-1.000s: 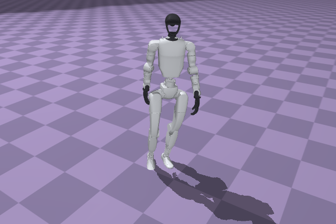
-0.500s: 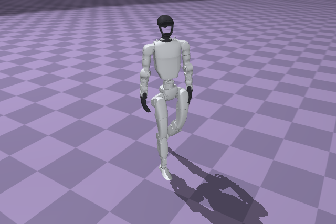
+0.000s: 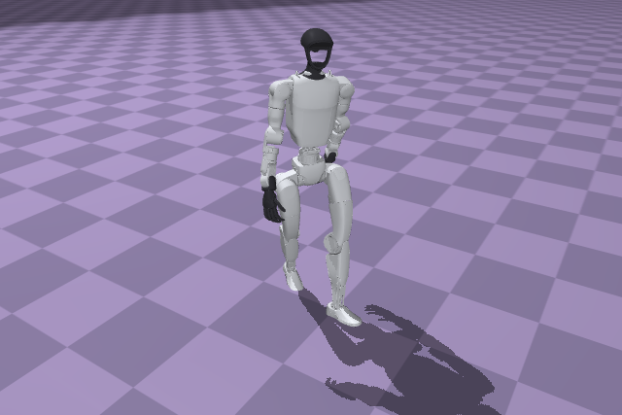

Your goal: Walk run

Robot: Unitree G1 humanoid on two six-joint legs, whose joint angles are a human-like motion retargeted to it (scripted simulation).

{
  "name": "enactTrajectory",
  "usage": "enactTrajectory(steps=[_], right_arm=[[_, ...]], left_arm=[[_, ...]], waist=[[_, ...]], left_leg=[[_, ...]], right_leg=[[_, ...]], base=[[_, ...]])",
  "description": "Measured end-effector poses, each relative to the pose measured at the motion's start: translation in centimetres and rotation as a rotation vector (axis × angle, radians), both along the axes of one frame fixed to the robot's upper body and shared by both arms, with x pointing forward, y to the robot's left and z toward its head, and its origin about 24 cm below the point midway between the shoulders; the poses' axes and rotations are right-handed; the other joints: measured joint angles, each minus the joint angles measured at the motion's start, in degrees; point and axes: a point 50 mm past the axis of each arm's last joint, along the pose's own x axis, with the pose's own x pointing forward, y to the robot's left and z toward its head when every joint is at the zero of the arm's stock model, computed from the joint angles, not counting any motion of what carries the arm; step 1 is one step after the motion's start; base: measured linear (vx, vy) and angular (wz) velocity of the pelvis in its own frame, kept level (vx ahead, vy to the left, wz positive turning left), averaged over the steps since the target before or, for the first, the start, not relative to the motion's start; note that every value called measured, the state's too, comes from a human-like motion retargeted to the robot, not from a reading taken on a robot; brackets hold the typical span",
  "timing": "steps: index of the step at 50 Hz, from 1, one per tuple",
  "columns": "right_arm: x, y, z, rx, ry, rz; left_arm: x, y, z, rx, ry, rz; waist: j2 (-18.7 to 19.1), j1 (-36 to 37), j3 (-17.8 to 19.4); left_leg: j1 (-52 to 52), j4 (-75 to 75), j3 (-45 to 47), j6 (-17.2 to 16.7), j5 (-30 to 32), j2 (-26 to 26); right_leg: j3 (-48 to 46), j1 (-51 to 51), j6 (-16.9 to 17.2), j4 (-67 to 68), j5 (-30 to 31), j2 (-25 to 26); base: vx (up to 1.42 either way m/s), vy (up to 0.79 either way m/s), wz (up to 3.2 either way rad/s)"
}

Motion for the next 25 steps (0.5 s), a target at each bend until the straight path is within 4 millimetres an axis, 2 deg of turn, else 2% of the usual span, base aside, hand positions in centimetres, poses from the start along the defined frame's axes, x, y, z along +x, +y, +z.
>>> enactTrajectory(steps=[2,5,8,10,14,18,22,25], right_arm=[[-2.8,0.1,-1.0,-0.004,0.122,0.029],[-7.8,0.2,-2.0,-0.016,0.310,0.036],[-12.1,0.5,-2.3,0.018,0.457,-0.005],[-14.3,0.8,-2.3,0.053,0.539,-0.034],[-18.1,1.6,-2.1,0.094,0.612,-0.136],[-21.8,2.6,-1.6,0.126,0.660,-0.228],[-24.6,3.4,-1.0,0.149,0.753,-0.268],[-25.6,3.9,-0.7,0.162,0.805,-0.262]], left_arm=[[0.5,0.6,-0.1,0.003,-0.004,-0.023],[2.1,1.9,-0.5,0.028,-0.021,-0.069],[5.8,3.9,-1.1,0.080,-0.095,-0.132],[9.1,5.1,-1.4,0.119,-0.178,-0.160],[16.4,6.4,-1.4,0.183,-0.396,-0.205],[23.1,7.4,-0.2,0.243,-0.631,-0.223],[28.3,7.9,1.7,0.266,-0.817,-0.225],[30.5,8.1,2.8,0.276,-0.906,-0.222]], waist=[[-0.2,0.0,-1.7],[-0.6,-0.6,-3.2],[2.7,-3.0,-2.8],[4.5,-3.0,-2.5],[7.2,-4.5,-1.7],[8.5,-9.1,-1.6],[6.6,-10.8,-1.3],[6.1,-12.1,-0.1]], left_leg=[[0.5,0.8,-3.8,0.0,2.8,-1.1],[0.8,3.9,-8.7,2.8,1.6,-2.5],[4.9,5.0,-9.4,3.3,-2.5,0.2],[7.4,4.9,-10.1,2.5,-4.6,2.1],[12.8,2.9,-10.0,1.8,-6.8,2.9],[17.7,0.6,-12.2,0.8,-8.3,2.1],[22.7,-0.6,-12.3,0.2,-10.8,-1.2],[26.9,-1.1,-12.8,-0.7,-12.6,-2.2]], right_leg=[[-2.0,0.4,3.6,2.4,5.7,-0.9],[-0.9,-0.5,12.0,9.6,20.1,-2.1],[1.9,-6.1,18.3,23.4,29.8,3.6],[1.1,-10.1,19.1,31.2,32.8,5.0],[-1.6,-18.2,14.3,37.9,20.2,1.9],[-4.6,-25.0,11.0,31.7,11.4,-3.6],[-7.0,-28.4,9.8,15.6,11.6,-11.0],[-6.5,-30.7,7.5,4.6,9.6,-13.4]], base=[[1.05,-0.15,-0.41],[0.86,-0.08,-0.09],[0.92,-0.16,0.42],[0.72,-0.18,-0.21],[0.61,-0.07,0.24],[0.70,-0.17,0.94],[0.63,-0.20,0.32],[0.62,-0.24,0.26]])
